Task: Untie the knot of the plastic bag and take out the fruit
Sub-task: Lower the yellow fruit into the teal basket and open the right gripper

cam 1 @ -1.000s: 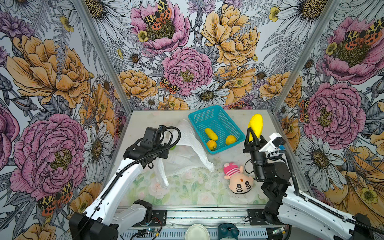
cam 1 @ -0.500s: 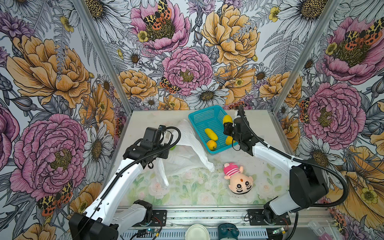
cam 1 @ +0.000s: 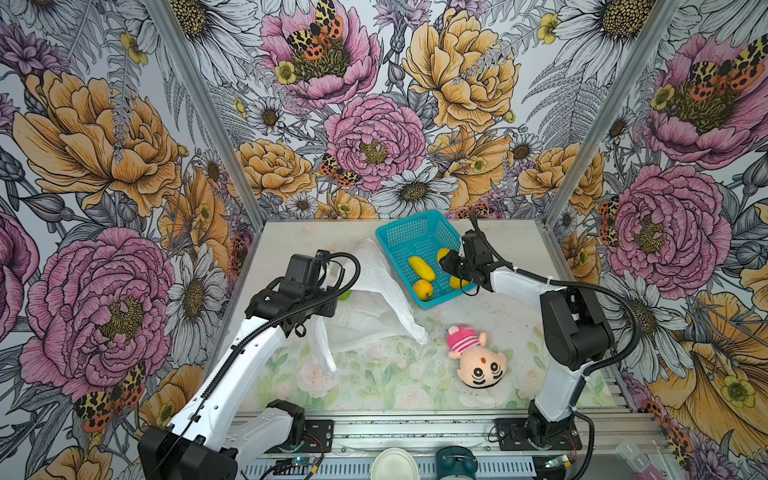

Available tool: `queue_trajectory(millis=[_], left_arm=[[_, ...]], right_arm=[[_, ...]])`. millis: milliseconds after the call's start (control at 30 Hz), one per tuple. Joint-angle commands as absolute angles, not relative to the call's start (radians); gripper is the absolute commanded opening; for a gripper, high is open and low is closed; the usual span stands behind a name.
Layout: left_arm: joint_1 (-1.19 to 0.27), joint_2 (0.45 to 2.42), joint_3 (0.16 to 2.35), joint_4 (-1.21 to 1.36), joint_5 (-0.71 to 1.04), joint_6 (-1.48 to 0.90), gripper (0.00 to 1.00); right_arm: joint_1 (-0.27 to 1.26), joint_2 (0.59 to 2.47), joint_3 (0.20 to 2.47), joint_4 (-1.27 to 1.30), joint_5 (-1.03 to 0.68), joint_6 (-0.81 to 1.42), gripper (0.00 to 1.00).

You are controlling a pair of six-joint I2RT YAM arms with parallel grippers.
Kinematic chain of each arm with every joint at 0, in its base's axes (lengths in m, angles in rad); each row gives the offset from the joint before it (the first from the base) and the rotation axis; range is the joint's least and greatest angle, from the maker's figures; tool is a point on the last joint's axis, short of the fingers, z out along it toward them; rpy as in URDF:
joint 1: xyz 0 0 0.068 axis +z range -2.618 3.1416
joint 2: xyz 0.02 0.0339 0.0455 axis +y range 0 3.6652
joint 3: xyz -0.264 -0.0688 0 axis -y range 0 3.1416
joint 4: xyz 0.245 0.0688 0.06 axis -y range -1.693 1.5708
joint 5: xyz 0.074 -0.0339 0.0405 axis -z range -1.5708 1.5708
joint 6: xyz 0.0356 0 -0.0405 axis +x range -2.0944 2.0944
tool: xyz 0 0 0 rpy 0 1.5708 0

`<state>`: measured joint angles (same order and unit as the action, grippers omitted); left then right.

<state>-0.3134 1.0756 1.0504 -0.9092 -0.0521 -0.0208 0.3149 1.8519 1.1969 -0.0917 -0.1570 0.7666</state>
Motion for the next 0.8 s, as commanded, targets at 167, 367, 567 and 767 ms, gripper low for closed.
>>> queue_trajectory(millis=[167, 367, 567, 767], left_arm=[[-0.299, 1.077, 1.044, -0.9, -0.021, -0.029, 0.0], [-0.299, 1.078, 1.043, -0.9, -0.02, -0.029, 0.0], [-0.298, 1.077, 1.043, -0.899, -0.02, -0.03, 0.0], [-0.296, 1.077, 1.043, -0.9, -0.019, -0.029, 0.0]], right_arm=[[0.32, 1.926, 1.272, -0.156, -0.157, 0.765, 0.32], [0.32, 1.947, 1.288, -0.17, -0.153, 0.762, 0.44], [0.326, 1.919, 1.277, -0.172, -0.136, 0.751, 0.66], [0.343, 1.82, 1.224, -0.168, -0.073, 0.737, 0.76]])
